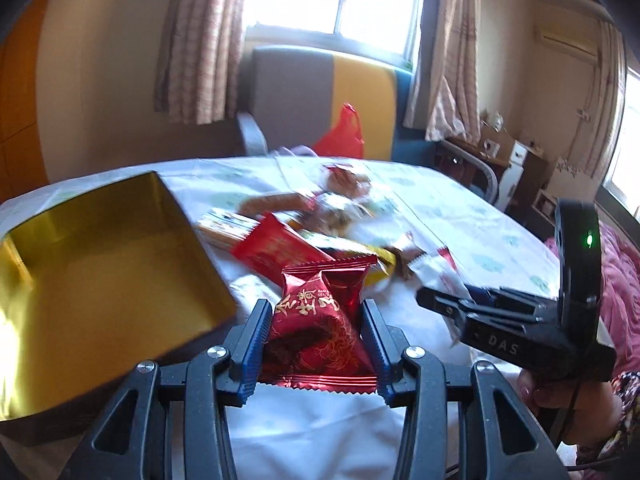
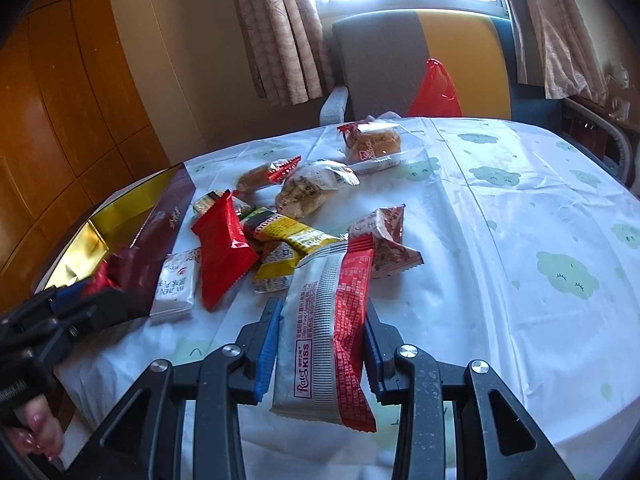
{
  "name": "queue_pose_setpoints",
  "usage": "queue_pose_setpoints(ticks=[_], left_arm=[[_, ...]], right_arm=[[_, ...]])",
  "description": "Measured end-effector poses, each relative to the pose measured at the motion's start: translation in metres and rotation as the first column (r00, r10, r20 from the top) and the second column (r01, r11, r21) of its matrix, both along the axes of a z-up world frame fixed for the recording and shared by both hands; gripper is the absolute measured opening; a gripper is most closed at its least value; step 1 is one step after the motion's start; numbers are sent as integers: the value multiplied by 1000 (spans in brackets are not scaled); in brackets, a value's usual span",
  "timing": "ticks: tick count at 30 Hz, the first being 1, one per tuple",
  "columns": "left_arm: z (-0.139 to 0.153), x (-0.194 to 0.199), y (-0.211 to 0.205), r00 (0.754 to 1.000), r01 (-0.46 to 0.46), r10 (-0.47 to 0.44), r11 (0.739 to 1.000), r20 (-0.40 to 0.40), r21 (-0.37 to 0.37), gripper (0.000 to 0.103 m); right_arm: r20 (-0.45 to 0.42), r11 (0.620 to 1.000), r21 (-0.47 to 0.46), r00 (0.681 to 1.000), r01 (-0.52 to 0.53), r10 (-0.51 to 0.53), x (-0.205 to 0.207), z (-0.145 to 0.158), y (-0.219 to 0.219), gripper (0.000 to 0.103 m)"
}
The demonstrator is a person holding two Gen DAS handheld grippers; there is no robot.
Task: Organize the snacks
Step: 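Carry the dark red packet into the gold tin and open the left tool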
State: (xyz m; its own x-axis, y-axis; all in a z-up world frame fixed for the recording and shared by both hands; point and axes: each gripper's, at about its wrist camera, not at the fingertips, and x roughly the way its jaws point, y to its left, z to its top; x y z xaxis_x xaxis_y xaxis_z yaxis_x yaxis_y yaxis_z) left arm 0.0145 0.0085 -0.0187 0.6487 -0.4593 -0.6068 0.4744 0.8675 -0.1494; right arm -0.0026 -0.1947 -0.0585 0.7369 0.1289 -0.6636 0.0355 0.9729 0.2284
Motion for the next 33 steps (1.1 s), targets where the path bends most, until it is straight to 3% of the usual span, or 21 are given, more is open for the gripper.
queue_pose_setpoints(ticks=[9, 19, 24, 33], left_arm=[[18, 12, 72, 982, -187, 187, 982, 31, 3, 46], [5, 35, 143, 914, -403, 406, 912, -23, 78, 46], [-3, 37, 159, 883, -462, 468, 878, -24, 123, 46], [-14, 39, 178, 850, -509, 525, 841, -47, 183, 46]], right_arm=[[26, 1000, -7, 999, -28, 29, -3, 10, 12, 38], [72, 995, 25, 993, -97, 95, 2, 34, 39, 38], [98, 989, 28, 985, -144, 141, 10, 45, 60, 38], [121, 976, 23, 970, -217, 213, 29, 58, 98, 38]])
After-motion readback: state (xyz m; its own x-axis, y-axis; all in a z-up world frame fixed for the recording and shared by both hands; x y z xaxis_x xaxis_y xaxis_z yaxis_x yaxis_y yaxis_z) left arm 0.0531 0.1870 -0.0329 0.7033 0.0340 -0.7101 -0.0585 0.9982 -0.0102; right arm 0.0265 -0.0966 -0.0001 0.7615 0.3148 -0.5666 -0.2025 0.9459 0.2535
